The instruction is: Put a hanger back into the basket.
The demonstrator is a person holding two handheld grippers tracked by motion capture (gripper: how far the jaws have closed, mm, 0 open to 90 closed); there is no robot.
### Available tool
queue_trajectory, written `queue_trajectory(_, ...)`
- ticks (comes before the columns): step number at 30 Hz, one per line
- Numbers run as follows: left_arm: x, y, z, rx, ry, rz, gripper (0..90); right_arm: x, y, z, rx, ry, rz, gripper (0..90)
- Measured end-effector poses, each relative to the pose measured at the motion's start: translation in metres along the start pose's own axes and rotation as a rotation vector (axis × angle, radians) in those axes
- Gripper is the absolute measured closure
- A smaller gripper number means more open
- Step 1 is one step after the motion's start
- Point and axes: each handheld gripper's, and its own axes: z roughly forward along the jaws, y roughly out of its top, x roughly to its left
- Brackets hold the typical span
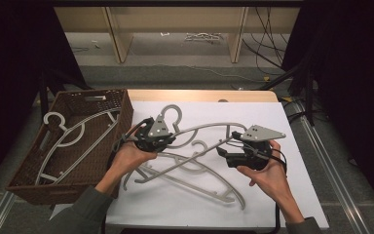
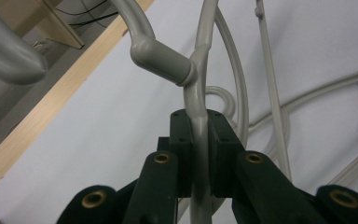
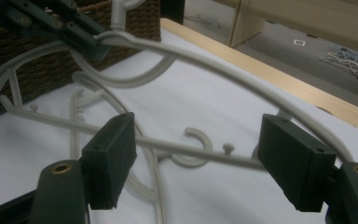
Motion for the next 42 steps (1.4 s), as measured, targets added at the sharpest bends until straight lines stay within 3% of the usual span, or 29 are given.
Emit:
queue_trajectory(5, 0.007, 0.005, -0.015, -0.026, 0.010, -0.044, 82.3, 0.003, -0.005, -0.003, -0.001, -0.009, -0.011, 28.9)
queue_trajectory(8, 0.010, 0.012, -0.025, -0.030, 0.031, -0.033, 82.2, 0.005, -0.010, -0.002, 0.021, -0.001, -0.002, 29.0)
queue_trajectory(13, 0.018, 0.023, -0.041, -0.053, 0.033, -0.042, 82.3, 0.003, -0.015, -0.002, 0.035, -0.011, 0.006, 29.0)
queue_trajectory(15, 0.023, 0.027, -0.048, -0.042, 0.044, -0.025, 82.2, 0.002, -0.016, -0.003, 0.032, -0.012, -0.005, 29.0)
queue_trajectory(19, 0.031, 0.029, -0.060, -0.071, 0.056, -0.049, 82.2, 0.003, -0.019, -0.002, 0.036, -0.012, -0.006, 28.9)
queue_trajectory(21, 0.036, 0.028, -0.068, -0.074, 0.067, -0.051, 82.2, 0.003, -0.021, -0.002, 0.040, -0.012, -0.004, 28.8)
queue_trajectory(24, 0.044, 0.022, -0.076, -0.094, 0.048, -0.089, 82.2, 0.002, -0.023, -0.001, 0.051, -0.010, -0.001, 28.8)
queue_trajectory(28, 0.053, 0.014, -0.088, -0.086, 0.086, -0.109, 82.2, 0.002, -0.025, 0.000, 0.063, -0.010, 0.004, 28.8)
queue_trajectory(34, 0.070, 0.004, -0.111, -0.041, 0.150, -0.069, 82.2, 0.002, -0.028, 0.001, 0.066, -0.011, 0.006, 28.9)
queue_trajectory(37, 0.077, -0.001, -0.120, -0.032, 0.183, -0.072, 82.2, 0.002, -0.030, 0.002, 0.073, -0.008, 0.005, 28.8)
queue_trajectory(42, 0.092, -0.018, -0.134, -0.033, 0.238, -0.116, 82.2, 0.002, -0.032, 0.003, 0.079, -0.010, 0.002, 28.8)
